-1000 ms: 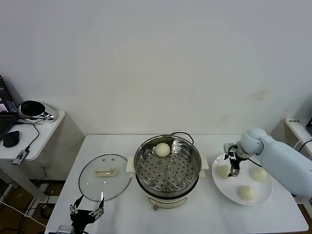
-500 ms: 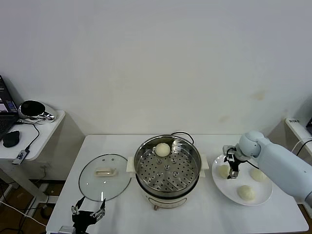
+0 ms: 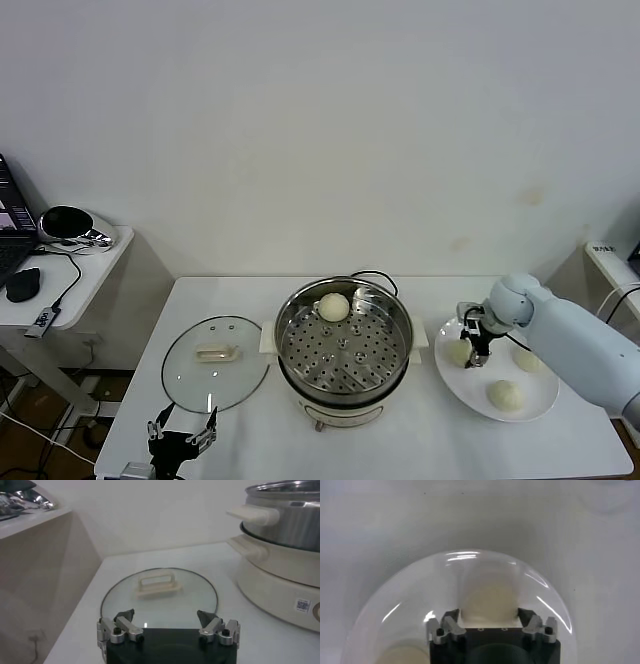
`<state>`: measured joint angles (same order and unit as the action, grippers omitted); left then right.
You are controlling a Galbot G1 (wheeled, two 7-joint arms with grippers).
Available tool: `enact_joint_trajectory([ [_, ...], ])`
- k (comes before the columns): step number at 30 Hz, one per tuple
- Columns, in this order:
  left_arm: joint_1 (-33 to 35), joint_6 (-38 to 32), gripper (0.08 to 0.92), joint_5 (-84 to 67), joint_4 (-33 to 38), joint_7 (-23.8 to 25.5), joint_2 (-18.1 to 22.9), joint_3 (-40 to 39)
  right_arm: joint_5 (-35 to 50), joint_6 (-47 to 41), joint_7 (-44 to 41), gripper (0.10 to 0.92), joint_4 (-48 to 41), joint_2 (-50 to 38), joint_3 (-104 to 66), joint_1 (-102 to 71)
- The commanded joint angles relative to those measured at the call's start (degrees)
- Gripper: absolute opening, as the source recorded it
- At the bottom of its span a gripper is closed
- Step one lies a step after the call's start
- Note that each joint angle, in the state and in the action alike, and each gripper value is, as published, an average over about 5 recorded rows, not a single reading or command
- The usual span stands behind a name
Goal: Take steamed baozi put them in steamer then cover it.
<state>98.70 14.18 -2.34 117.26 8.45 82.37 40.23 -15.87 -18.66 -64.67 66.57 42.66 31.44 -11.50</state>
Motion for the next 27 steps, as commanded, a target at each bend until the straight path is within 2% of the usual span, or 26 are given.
enact_joint_trajectory([
  [1,-0.09,-0.03,0.823,-0.03,-0.14,0.01,0.11,-0.01,0.44,0.03,-0.05,0.595,0.01,-0.44,-0.07,0.27],
  [8,-2.28,-0.03,0.823,0.0,-0.96,-0.25,1.06,0.17,7.66,-1.04,-2.45,0.594,5.63,-6.58,2.43,6.47],
  [15,-3.26,-0.17,0.823,2.77,-0.43,-0.2,1.23,0.19,19.38,-4.3,-5.31,0.594,14.51,-11.14,16.87,26.54],
  [21,-3.6,-0.72,0.823,2.9,0.47,-0.62,0.6,0.3,35.21,-9.17,-5.91,0.594,18.33,-6.15,36.1,49.82],
  [27,-4.53,0.33,0.823,3.84,1.06,-0.98,1.56,0.4,44.83,-14.45,-5.28,0.594,20.91,2.45,40.57,56.09],
])
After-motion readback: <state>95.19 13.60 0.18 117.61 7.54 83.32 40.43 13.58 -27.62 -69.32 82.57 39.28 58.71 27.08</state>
